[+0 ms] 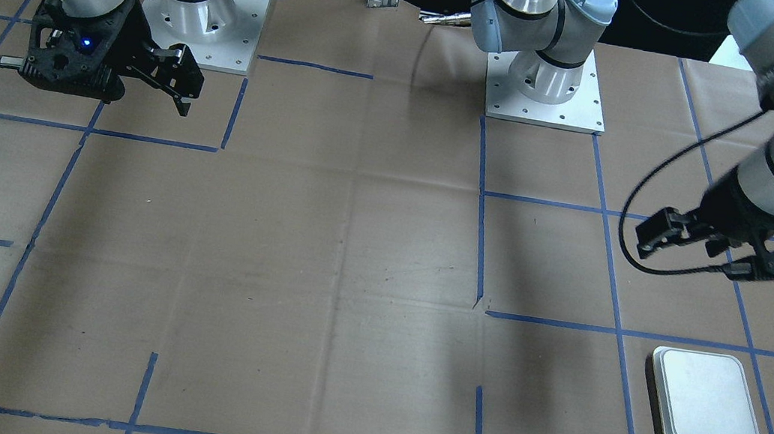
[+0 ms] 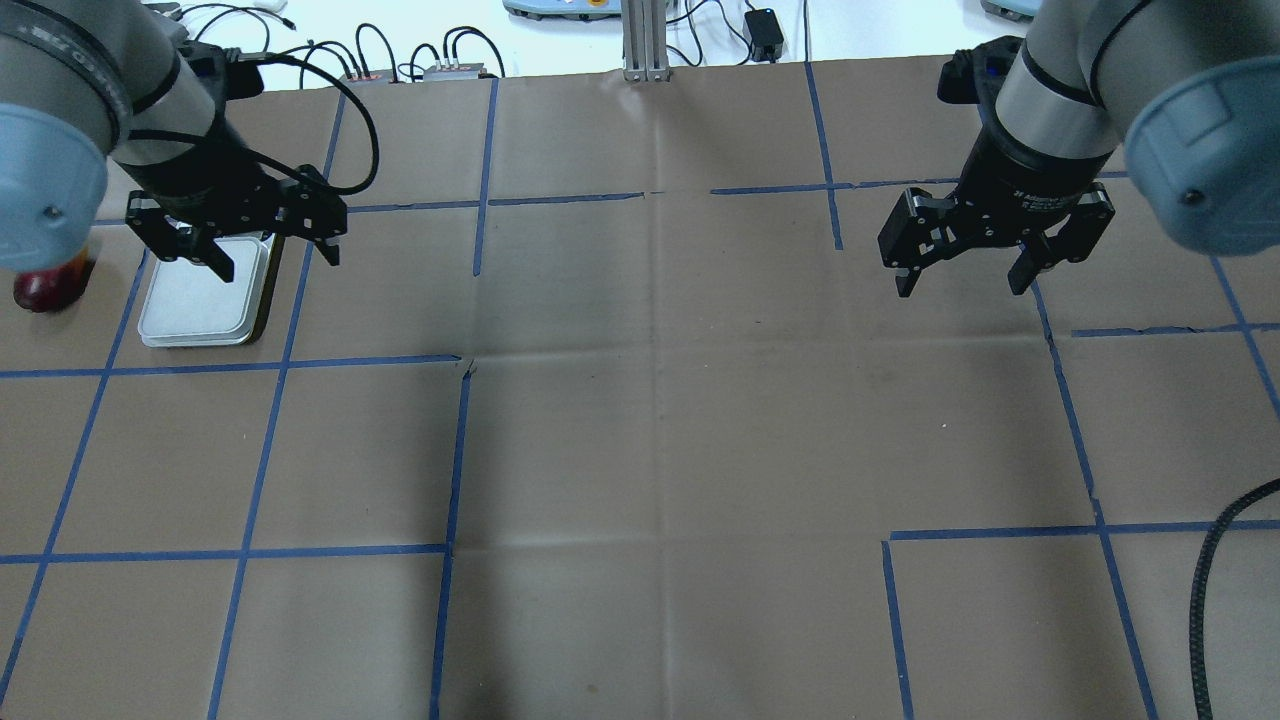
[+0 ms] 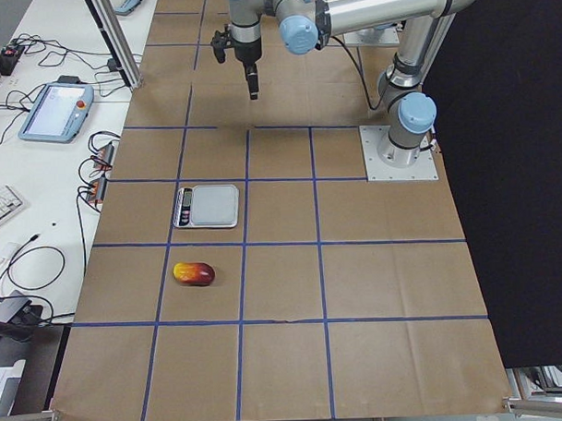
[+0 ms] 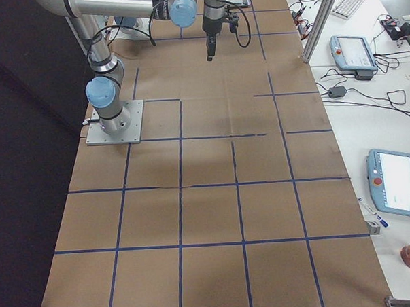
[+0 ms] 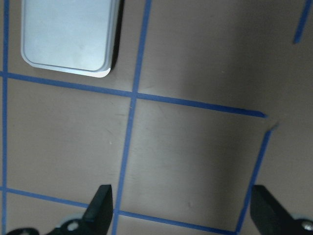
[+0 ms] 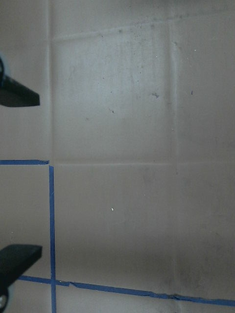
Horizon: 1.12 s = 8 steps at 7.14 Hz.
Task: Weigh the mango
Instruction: 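Move the left gripper farther out toward the mango beside the scale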
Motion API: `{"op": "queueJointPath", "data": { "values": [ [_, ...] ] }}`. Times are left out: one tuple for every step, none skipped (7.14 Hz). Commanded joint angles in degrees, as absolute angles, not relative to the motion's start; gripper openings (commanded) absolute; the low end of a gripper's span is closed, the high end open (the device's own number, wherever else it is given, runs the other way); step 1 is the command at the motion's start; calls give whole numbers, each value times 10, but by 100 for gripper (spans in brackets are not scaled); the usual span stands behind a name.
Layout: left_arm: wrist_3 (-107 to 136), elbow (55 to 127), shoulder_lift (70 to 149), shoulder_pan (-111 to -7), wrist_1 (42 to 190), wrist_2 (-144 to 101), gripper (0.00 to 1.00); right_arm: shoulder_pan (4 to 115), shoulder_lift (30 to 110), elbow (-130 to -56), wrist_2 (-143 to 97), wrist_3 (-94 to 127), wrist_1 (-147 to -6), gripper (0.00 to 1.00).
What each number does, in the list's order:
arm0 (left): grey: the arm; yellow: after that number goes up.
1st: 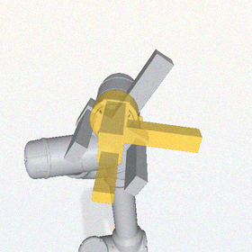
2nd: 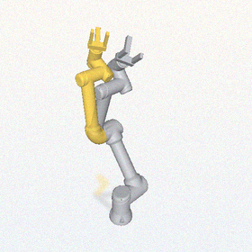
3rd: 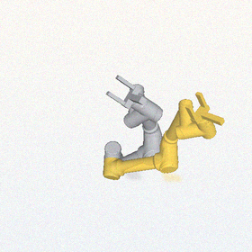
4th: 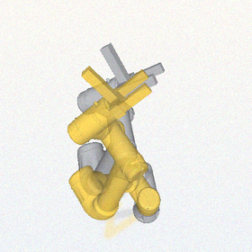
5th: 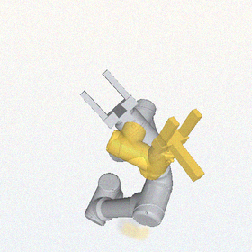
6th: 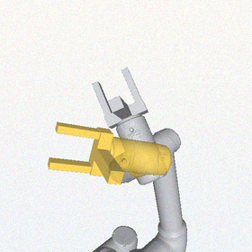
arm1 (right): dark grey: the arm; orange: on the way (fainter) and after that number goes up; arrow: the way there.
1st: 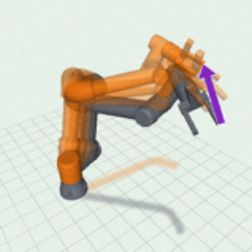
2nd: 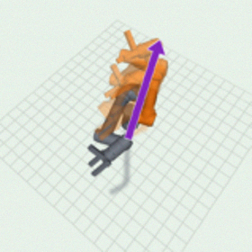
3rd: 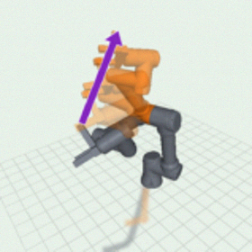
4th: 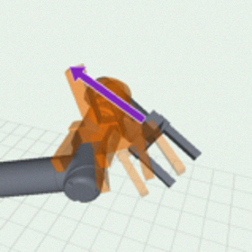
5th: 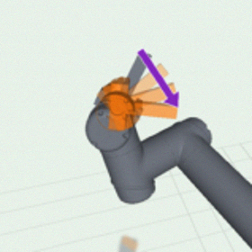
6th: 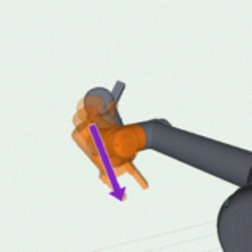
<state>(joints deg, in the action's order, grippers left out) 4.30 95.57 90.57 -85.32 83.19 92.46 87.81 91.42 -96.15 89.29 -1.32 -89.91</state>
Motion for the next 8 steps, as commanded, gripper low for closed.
{"op": "queueJointPath", "data": {
  "values": [
    [85,979,887,-919,838,918,99,878,914,-962,893,-13,-899,100],
    [84,982,886,-918,839,918,100,878,914,-962,893,-13,-899,100],
    [83,981,886,-918,839,918,100,878,914,-962,893,-13,-899,100],
    [78,981,886,-918,839,918,100,878,914,-962,893,-13,-899,100],
    [76,976,888,-913,839,919,100,878,914,-962,893,-13,-899,100],
    [71,973,891,-898,840,923,100,878,914,-962,893,-13,-899,100],
    [40,969,897,-864,840,921,100,878,914,-962,893,-13,-899,100],
    [-20,966,907,-809,838,923,100,878,914,-962,893,-13,-899,100]
  ]
}}
